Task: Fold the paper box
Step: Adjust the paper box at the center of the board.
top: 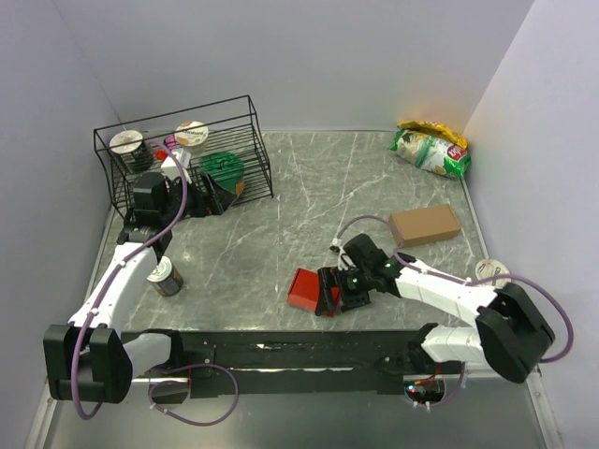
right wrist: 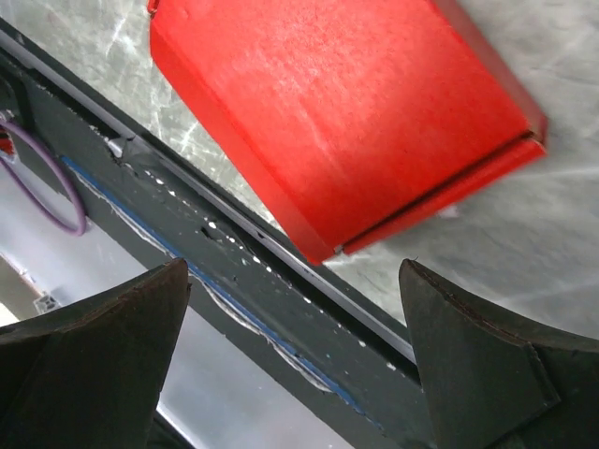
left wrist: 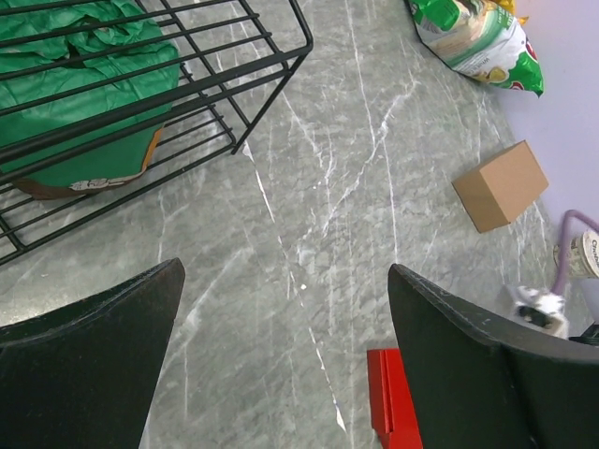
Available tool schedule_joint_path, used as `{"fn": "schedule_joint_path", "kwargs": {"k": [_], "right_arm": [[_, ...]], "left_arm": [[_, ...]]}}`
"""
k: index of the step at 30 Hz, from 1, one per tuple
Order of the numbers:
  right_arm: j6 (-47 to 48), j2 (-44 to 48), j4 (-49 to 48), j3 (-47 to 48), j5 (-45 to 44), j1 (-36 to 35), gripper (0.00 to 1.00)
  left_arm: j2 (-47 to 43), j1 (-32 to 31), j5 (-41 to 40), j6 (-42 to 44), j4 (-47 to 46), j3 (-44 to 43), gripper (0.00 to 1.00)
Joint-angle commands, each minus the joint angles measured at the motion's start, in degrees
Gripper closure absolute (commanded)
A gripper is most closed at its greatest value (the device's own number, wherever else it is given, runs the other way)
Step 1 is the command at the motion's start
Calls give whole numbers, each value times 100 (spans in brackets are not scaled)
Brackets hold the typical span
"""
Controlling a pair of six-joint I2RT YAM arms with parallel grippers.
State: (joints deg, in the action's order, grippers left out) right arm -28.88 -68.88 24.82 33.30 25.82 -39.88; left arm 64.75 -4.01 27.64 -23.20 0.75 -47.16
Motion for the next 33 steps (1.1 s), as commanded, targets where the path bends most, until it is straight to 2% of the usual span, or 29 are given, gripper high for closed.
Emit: {"fn": "schedule_joint_path", "kwargs": {"k": [1,12,15,18,21,22,24,26,28,33], "right_arm": [[-118,-484,-530,150,177,-187,0],[102,-1768,-1392,1301,362,-495,0],[181,-2146,-1322,1697,415,-556,0],[409,-1955,-971,1786,301,-670,0],[909,-1235,-576,1671,55,-679,0],[1363,-946,-470,1680,-67,-679,0],[1849,-811,-294,1811,-638,-662,0],[2587,-1012,-206,2135,-1103,-627,0],[3236,-1545,-127,2425,-1141,-539,0],[3863,-2410,-328,3261,-1072,-389,0]], "left_arm": [[-208,-65,84,140,-102,-4,4],[-279,-82,-39,211,-93,-39,4],[-288,-82,-57,228,-93,-48,4],[-288,-82,-74,246,-93,-39,4],[-261,-82,-109,263,65,-57,4],[-261,-82,-118,272,74,-66,4],[-235,-82,-83,290,74,-83,4],[-217,-82,-83,299,74,-92,4],[-209,-82,-74,316,74,-92,4],[-226,-82,-48,334,56,-74,4]]}}
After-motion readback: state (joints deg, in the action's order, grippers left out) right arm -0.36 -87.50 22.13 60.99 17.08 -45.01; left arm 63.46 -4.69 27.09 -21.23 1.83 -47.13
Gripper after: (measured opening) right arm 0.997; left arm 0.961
